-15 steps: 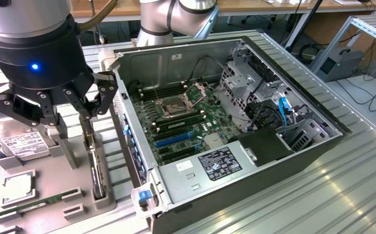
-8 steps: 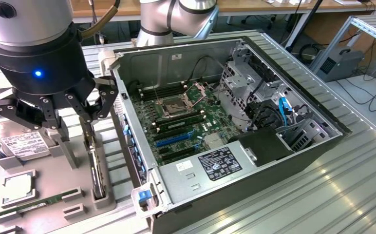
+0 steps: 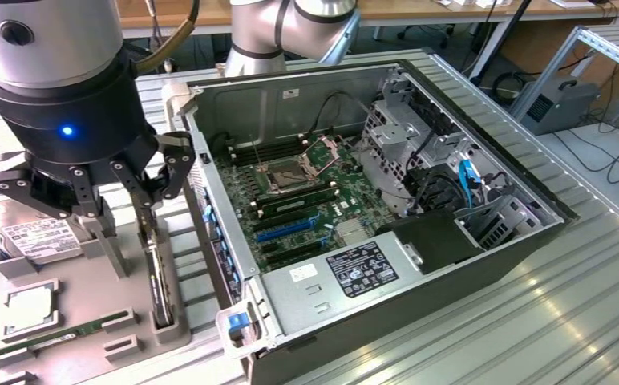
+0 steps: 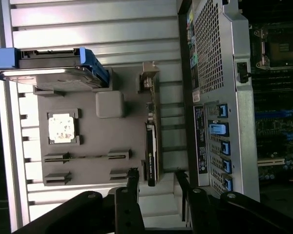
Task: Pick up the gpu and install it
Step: 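Pick up the gpu and move the gpu toward the slot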
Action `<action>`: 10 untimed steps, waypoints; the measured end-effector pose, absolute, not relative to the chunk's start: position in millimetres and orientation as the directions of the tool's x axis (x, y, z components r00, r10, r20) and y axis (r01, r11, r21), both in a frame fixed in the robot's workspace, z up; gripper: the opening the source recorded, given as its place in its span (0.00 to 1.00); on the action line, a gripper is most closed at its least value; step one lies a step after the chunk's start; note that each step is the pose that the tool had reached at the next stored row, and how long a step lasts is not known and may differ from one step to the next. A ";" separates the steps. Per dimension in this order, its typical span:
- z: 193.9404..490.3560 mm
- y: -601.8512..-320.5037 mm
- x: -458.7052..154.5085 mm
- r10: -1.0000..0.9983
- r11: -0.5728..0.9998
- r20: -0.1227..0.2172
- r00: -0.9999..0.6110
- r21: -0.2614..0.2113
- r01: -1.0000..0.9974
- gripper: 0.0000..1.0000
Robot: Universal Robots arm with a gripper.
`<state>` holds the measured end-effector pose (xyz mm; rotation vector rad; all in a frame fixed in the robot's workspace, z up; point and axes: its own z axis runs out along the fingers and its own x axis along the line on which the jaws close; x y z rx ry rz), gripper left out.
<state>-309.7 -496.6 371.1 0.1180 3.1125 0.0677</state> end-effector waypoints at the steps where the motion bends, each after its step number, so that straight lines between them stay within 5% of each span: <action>1: 368.8 -496.6 -309.7 0.076 0.996 -0.024 -0.997 0.044 0.075 0.42; 10: 341.6 -496.6 -309.7 0.076 0.996 -0.025 -0.997 0.037 0.075 0.42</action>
